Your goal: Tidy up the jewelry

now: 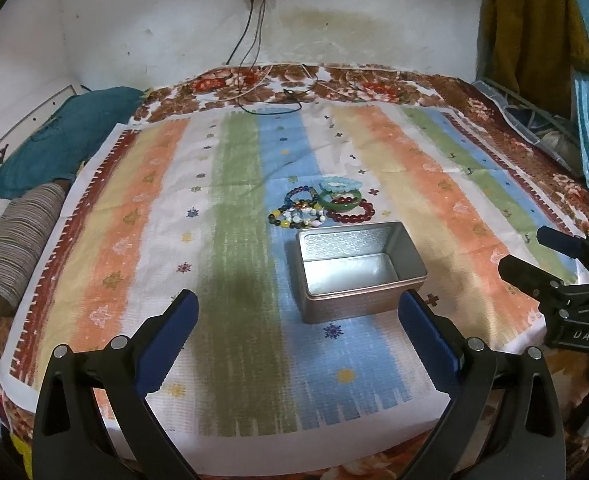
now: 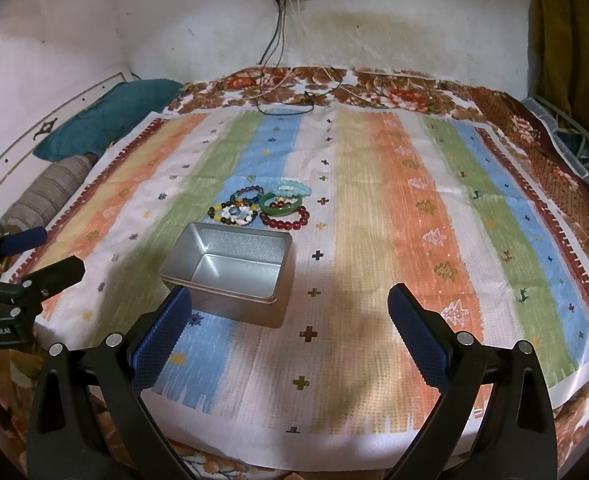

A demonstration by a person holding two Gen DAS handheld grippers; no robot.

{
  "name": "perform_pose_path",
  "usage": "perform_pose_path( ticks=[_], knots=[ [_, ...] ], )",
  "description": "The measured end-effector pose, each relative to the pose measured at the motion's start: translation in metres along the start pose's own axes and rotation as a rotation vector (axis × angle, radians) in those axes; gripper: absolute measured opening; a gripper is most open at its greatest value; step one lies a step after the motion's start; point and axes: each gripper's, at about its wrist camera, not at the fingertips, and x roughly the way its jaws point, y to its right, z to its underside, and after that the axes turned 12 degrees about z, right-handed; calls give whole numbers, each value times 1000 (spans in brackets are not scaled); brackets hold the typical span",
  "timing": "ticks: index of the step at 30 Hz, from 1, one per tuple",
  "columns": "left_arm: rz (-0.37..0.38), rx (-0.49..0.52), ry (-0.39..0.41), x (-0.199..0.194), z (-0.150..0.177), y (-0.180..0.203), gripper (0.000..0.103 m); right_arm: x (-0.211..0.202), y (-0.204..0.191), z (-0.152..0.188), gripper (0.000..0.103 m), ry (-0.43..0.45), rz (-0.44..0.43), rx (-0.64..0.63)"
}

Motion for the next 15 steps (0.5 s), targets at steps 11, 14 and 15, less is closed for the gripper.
perform_pose_path(
  ticks=[11, 14, 15],
  knots=[
    [31, -44, -65, 21, -26, -9, 97, 22, -2, -21, 100, -43, 7, -16],
    [37, -74, -70, 28, -34, -13, 97, 27, -3, -28, 100, -52, -4, 1],
    [38, -75, -63, 30, -36, -12, 97, 29, -4, -30, 100, -53, -7, 0]
  ],
)
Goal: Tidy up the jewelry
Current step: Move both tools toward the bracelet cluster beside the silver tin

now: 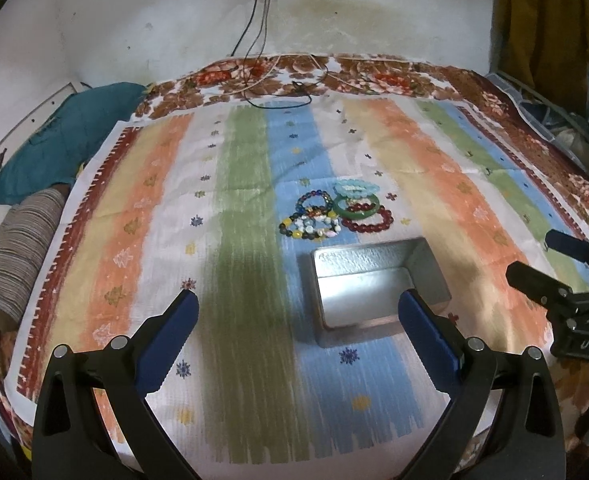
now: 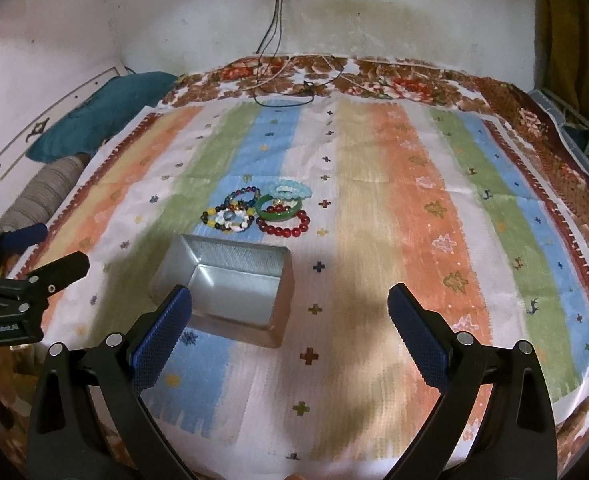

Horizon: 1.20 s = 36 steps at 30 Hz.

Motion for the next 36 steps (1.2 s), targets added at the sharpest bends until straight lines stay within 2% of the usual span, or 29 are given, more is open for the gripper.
perform_pose_path(
  ticks=[5, 19, 36],
  knots=[
    [-47, 40, -16, 10, -10, 4, 97, 6, -3, -10, 100, 1, -8, -1],
    [-61, -9, -24, 46, -44, -9, 97, 40, 5, -44, 100, -36, 2, 63],
    [-88, -28, -56, 92, -74, -29, 97, 84, 4, -72, 100, -83, 24, 56]
  ],
)
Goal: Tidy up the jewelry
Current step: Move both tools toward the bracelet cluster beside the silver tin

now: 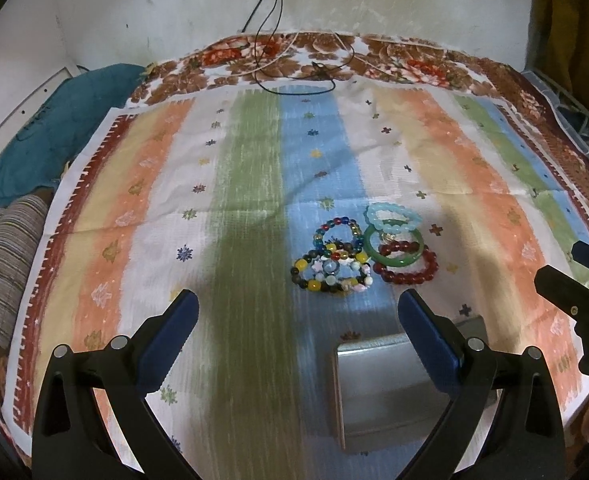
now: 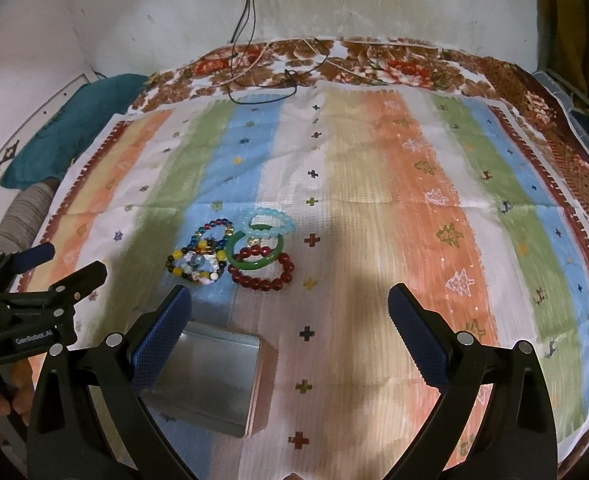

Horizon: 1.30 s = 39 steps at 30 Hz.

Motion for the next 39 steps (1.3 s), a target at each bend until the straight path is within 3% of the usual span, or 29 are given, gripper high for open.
perform_pose_path(
  ticks=[24, 39],
  knots=[
    [31, -4, -31, 52, -21, -8, 97, 48, -10, -24, 100, -55, 28, -13],
    [52, -76, -98, 96, -41, -33, 97, 94, -17, -41, 100, -99, 52, -3]
  ],
)
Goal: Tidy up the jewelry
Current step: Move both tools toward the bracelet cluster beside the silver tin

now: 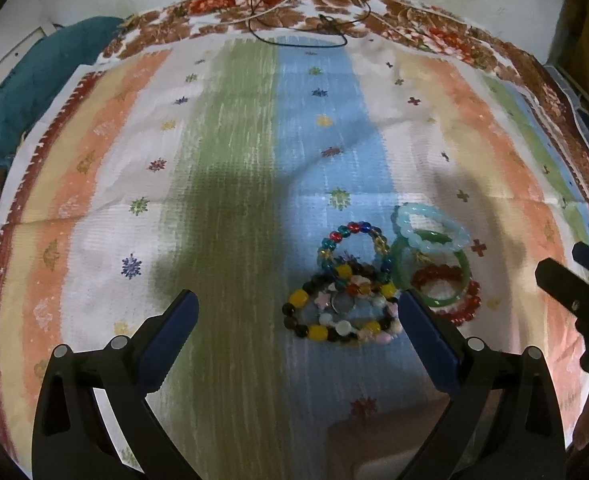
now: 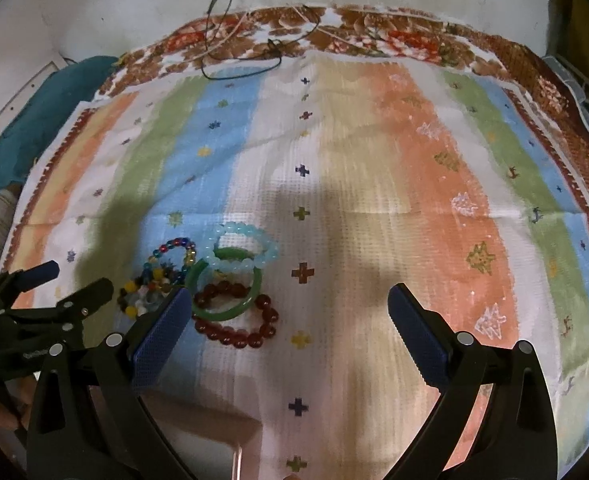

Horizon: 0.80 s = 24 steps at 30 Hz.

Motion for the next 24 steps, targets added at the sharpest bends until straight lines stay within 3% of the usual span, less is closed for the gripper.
perform_pose_path(
  ticks=[24],
  knots=[
    [-14, 15, -64, 58, -32, -25, 97, 81, -5, -27, 100, -149, -19, 63]
  ],
)
